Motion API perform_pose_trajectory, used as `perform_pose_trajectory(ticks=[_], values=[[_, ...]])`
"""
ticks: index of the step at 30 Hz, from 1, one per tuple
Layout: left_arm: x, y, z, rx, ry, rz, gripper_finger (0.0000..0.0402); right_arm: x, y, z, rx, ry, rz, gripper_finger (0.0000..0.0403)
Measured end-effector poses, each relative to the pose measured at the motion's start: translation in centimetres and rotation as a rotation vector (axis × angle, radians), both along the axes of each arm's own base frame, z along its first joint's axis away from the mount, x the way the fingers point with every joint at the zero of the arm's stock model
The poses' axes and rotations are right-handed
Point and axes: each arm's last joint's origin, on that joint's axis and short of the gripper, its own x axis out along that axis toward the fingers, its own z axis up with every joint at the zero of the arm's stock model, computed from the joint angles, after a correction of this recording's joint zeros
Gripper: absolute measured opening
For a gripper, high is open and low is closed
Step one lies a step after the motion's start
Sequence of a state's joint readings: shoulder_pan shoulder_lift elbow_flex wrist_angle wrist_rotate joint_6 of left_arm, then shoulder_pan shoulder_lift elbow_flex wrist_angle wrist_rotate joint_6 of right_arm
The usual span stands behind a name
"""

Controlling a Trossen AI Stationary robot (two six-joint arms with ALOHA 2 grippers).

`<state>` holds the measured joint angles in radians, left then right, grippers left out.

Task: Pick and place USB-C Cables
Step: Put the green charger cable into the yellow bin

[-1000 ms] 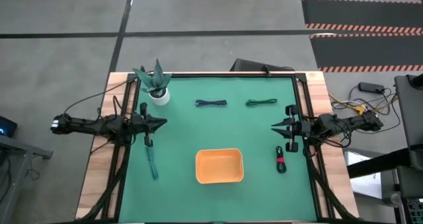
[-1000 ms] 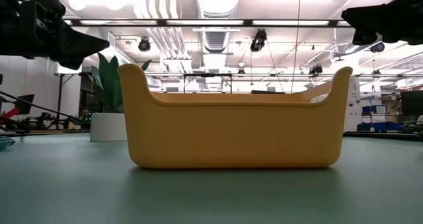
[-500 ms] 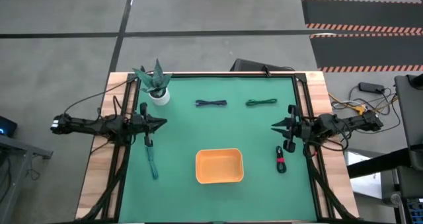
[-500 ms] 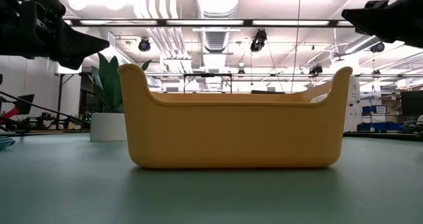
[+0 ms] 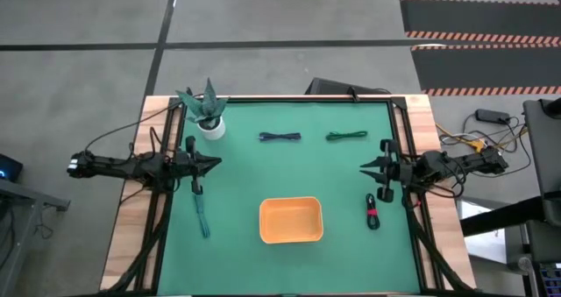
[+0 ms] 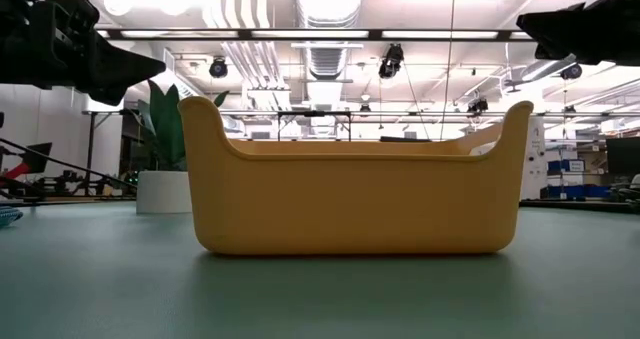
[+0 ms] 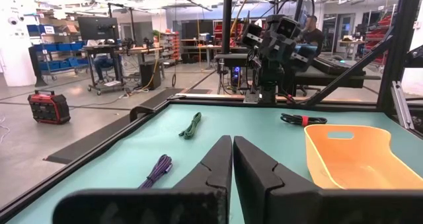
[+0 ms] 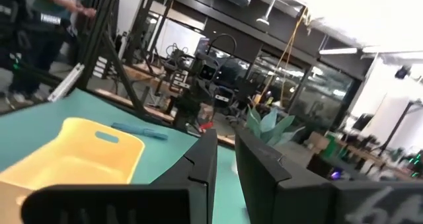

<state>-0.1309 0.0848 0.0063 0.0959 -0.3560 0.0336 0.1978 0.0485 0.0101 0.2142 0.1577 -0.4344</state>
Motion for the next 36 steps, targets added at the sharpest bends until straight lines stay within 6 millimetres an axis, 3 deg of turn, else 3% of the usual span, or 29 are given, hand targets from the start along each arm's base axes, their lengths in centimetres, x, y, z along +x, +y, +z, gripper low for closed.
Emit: perform_pose_trajectory(ticks=[9, 17, 26, 36], values=[[0.0, 0.0, 0.0, 0.000, -0.004, 0.000, 0.0000, 0.0, 0.0, 0.0, 0.268, 0.011, 0.047, 0.0047], [-0.1, 0.0, 1.3, -0.017, -0.134, 0.000, 0.0000, 0.0, 0.0, 0.0, 0.290, 0.006, 0.051, 0.0047], [-0.4, 0.1, 2.6, -0.032, -0.272, 0.001, 0.0000, -0.2, -0.1, 1.0, 0.437, -0.089, 0.063, 0.0047], [-1.2, 0.2, 4.4, 0.172, -0.427, 0.061, 0.0000, 0.1, -0.5, 1.6, 0.529, -0.179, -0.060, 0.0047]])
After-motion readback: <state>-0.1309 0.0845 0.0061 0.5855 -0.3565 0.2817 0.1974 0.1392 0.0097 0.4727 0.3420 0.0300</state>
